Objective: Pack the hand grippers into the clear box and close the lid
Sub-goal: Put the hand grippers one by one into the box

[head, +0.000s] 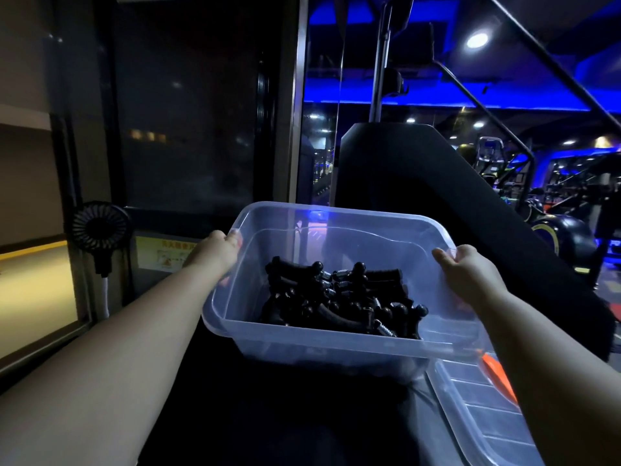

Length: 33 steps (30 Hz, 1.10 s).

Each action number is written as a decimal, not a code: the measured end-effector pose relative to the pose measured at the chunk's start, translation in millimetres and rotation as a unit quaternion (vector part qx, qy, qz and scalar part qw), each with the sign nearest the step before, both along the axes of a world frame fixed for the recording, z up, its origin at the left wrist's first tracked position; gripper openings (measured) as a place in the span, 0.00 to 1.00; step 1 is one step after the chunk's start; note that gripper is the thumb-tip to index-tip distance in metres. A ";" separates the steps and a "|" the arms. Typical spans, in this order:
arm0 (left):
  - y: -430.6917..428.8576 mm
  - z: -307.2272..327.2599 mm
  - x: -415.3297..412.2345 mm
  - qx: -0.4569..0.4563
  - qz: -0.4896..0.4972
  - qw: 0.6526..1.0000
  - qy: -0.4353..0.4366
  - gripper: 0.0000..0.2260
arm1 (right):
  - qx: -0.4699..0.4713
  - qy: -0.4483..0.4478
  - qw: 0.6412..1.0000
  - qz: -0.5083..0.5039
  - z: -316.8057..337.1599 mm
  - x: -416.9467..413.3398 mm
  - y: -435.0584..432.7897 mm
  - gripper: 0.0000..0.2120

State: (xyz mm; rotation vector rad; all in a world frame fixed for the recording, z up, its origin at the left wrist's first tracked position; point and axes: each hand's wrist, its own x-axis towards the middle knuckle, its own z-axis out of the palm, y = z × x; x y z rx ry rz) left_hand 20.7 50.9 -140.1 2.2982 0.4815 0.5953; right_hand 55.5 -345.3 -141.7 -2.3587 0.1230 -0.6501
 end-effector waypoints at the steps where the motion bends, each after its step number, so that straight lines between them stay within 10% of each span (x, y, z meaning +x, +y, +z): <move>1: 3.1 -0.8 5.0 -0.014 -0.009 1.000 -0.002 0.23 | 0.003 0.005 1.000 0.000 0.2 5.1 -1.1 0.18; 33: 32.1 -11.4 121.9 -0.075 -0.045 0.985 0.151 0.19 | -0.003 0.223 0.974 0.031 -7.8 149.3 -11.2 0.15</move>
